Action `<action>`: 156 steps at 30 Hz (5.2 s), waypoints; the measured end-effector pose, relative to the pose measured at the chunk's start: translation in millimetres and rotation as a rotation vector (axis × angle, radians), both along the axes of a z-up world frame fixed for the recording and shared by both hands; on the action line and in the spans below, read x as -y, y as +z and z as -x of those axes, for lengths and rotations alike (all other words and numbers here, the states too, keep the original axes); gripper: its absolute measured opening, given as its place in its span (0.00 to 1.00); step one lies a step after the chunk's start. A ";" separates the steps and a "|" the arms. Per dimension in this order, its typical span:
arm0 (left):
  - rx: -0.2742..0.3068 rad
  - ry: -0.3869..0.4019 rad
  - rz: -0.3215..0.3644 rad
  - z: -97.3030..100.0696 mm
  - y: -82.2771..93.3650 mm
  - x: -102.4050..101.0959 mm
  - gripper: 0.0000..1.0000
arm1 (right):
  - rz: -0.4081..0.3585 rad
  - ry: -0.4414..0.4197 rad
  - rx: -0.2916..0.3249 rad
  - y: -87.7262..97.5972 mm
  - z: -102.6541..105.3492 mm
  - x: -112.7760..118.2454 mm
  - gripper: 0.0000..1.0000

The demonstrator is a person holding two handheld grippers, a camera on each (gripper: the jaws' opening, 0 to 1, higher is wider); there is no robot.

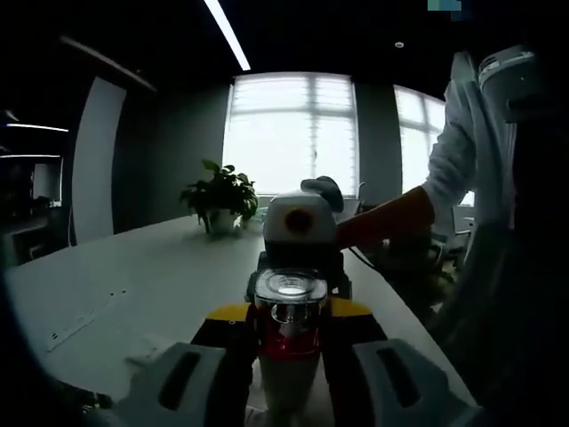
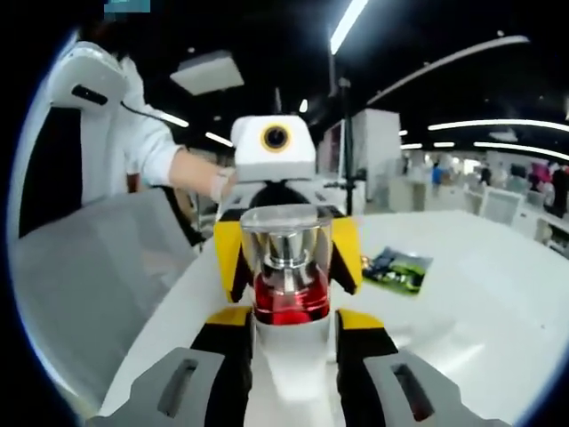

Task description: Arrange the skincare products in the storage area until every visible bottle or jar stands upright without overlapping.

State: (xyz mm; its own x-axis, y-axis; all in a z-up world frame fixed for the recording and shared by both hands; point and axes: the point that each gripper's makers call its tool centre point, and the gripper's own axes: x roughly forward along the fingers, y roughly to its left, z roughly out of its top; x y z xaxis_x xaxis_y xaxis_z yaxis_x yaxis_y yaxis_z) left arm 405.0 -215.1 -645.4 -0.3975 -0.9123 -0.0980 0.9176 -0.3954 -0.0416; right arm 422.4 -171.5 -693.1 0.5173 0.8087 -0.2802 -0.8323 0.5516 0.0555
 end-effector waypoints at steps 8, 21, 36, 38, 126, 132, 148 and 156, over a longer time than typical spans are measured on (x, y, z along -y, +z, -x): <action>-0.004 0.022 0.014 -0.2 9.5 -3.3 0.29 | 0.015 -0.031 -0.014 2.6 2.3 4.5 0.39; 0.013 0.132 -0.040 -18.9 16.9 -26.4 0.44 | 0.024 -0.103 -0.004 16.1 7.8 7.5 0.53; 0.109 0.259 -0.121 -39.5 13.0 -62.9 0.61 | 0.066 -0.189 0.006 30.2 16.7 9.5 0.78; 0.142 0.295 -0.159 -48.0 8.7 -70.4 0.61 | 0.064 -0.204 0.012 34.1 18.7 11.1 0.80; 0.198 0.444 -0.285 -37.9 8.6 -135.4 0.99 | 0.260 -0.432 -0.078 35.3 66.5 51.6 0.99; 0.183 0.505 -0.284 -46.1 11.1 -132.9 0.99 | 0.271 -0.422 -0.080 31.0 54.7 68.0 0.97; 0.157 0.591 -0.273 -49.2 6.5 -124.7 0.99 | 0.373 -0.447 -0.102 12.4 17.5 113.5 0.88; 0.133 0.605 -0.279 -52.6 -4.1 -123.7 0.99 | 0.395 -0.522 -0.184 4.0 0.5 122.8 0.77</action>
State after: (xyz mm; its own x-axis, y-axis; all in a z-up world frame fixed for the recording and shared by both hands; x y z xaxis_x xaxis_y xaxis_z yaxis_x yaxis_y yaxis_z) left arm 457.6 -91.4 -649.4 0.2063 -0.9038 -0.3751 0.9783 0.1979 0.0611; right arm 421.9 -294.3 -689.1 0.7272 0.2851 -0.6244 -0.4481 0.8863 -0.1172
